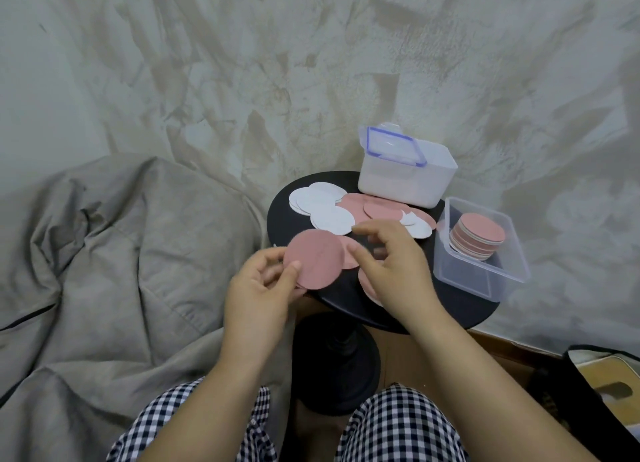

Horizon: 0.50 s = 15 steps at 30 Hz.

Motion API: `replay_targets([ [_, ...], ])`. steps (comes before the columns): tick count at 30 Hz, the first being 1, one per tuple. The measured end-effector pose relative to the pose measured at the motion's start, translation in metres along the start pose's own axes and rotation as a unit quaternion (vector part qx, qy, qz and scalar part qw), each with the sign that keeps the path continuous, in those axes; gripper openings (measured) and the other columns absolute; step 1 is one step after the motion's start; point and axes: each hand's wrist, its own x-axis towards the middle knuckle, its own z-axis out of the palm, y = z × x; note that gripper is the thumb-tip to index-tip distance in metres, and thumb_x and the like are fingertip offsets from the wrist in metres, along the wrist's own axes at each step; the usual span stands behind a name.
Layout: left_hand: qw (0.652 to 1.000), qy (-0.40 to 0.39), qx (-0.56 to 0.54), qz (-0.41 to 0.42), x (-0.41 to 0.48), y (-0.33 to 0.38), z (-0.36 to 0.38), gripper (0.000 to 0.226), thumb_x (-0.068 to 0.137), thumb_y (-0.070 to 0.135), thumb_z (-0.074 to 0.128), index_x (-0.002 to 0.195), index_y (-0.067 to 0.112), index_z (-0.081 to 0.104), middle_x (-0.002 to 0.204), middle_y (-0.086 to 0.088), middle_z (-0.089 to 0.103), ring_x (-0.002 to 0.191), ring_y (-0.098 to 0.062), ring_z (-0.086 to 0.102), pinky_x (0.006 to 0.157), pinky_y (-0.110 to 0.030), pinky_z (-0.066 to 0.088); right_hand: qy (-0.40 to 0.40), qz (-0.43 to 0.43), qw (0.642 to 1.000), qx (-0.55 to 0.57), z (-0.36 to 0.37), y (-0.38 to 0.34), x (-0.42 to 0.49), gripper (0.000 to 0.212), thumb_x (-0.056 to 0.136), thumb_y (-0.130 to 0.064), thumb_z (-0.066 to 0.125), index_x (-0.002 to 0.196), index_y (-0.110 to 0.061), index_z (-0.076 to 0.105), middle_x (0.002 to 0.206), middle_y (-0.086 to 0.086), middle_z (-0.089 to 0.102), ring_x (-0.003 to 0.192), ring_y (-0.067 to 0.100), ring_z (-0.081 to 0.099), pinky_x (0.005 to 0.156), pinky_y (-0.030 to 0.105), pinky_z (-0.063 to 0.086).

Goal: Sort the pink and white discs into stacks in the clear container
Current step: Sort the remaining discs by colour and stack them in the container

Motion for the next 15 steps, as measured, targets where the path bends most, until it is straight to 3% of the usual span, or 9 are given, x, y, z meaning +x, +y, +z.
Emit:
replay_targets([
  [2, 0.999, 0.042, -0.004, 0.005, 0.005, 0.0, -0.012, 0.017, 0.088, 0.002, 0.058, 0.085, 0.019, 0.061, 0.077, 0.003, 0.072, 0.072, -0.008, 0.069, 0.06, -0.018, 0.055, -0.108, -0.027, 0.988, -0.103, 0.007, 0.0, 0.0, 0.055, 0.083, -0.043, 0.062, 0.132, -0.022, 0.047, 0.141, -0.007, 0.039, 0.133, 0.011, 0.031, 0.109, 0.027, 0.024],
  [4, 0.997, 0.072, -0.007, 0.012, 0.009, 0.001, -0.022, 0.019, 0.088, 0.002, 0.058, 0.084, 0.02, 0.06, 0.076, 0.003, 0.072, 0.07, -0.005, 0.069, 0.062, -0.017, 0.056, -0.195, -0.06, 0.96, -0.191, 0.015, 0.001, -0.004, 0.077, 0.079, -0.059, 0.058, 0.14, -0.02, 0.034, 0.148, -0.006, 0.028, 0.139, 0.012, 0.019, 0.115, 0.034, 0.009],
  [7, 0.996, 0.087, -0.012, 0.015, 0.011, 0.001, -0.029, 0.019, 0.089, 0.001, 0.056, 0.084, 0.019, 0.059, 0.08, 0.0, 0.069, 0.068, -0.003, 0.068, 0.059, -0.015, 0.054, -0.21, -0.125, 0.939, -0.241, 0.024, 0.007, -0.013, 0.078, 0.077, -0.055, 0.063, 0.141, -0.02, 0.035, 0.148, -0.006, 0.033, 0.136, 0.012, 0.028, 0.115, 0.036, -0.004],
  [9, 0.996, 0.088, -0.013, 0.014, 0.012, -0.001, -0.03, 0.019, 0.089, 0.0, 0.056, 0.084, 0.018, 0.058, 0.081, -0.001, 0.069, 0.067, -0.002, 0.068, 0.057, -0.013, 0.053, -0.156, -0.148, 0.96, -0.179, 0.028, 0.013, -0.018, 0.061, 0.076, -0.042, 0.071, 0.129, -0.019, 0.053, 0.134, -0.008, 0.052, 0.123, 0.01, 0.045, 0.115, 0.033, 0.001],
  [11, 0.996, 0.087, -0.011, 0.014, 0.012, -0.004, -0.03, 0.019, 0.089, 0.0, 0.056, 0.085, 0.019, 0.058, 0.083, -0.001, 0.069, 0.068, -0.001, 0.068, 0.058, -0.013, 0.053, -0.114, -0.138, 0.977, -0.117, 0.028, 0.015, -0.024, 0.042, 0.075, -0.033, 0.075, 0.114, -0.019, 0.065, 0.115, -0.01, 0.064, 0.107, 0.006, 0.055, 0.113, 0.028, 0.023],
  [13, 0.995, 0.093, -0.007, 0.015, 0.012, -0.008, -0.03, 0.018, 0.09, 0.002, 0.055, 0.085, 0.019, 0.057, 0.086, -0.004, 0.069, 0.071, -0.003, 0.068, 0.061, -0.014, 0.054, -0.082, -0.121, 0.988, -0.056, 0.024, 0.013, -0.027, 0.024, 0.078, -0.026, 0.073, 0.101, -0.022, 0.07, 0.098, -0.014, 0.067, 0.094, 0.001, 0.057, 0.093, 0.02, 0.044],
  [15, 0.995, 0.1, 0.002, 0.017, 0.013, -0.011, -0.028, 0.017, 0.09, 0.004, 0.055, 0.087, 0.02, 0.055, 0.091, -0.008, 0.07, 0.078, -0.01, 0.069, 0.067, -0.019, 0.056, -0.035, -0.089, 0.995, 0.019, 0.016, 0.01, -0.027, 0.015, 0.083, -0.017, 0.068, 0.094, -0.026, 0.072, 0.088, -0.022, 0.066, 0.089, -0.005, 0.058, 0.079, 0.01, 0.044],
])
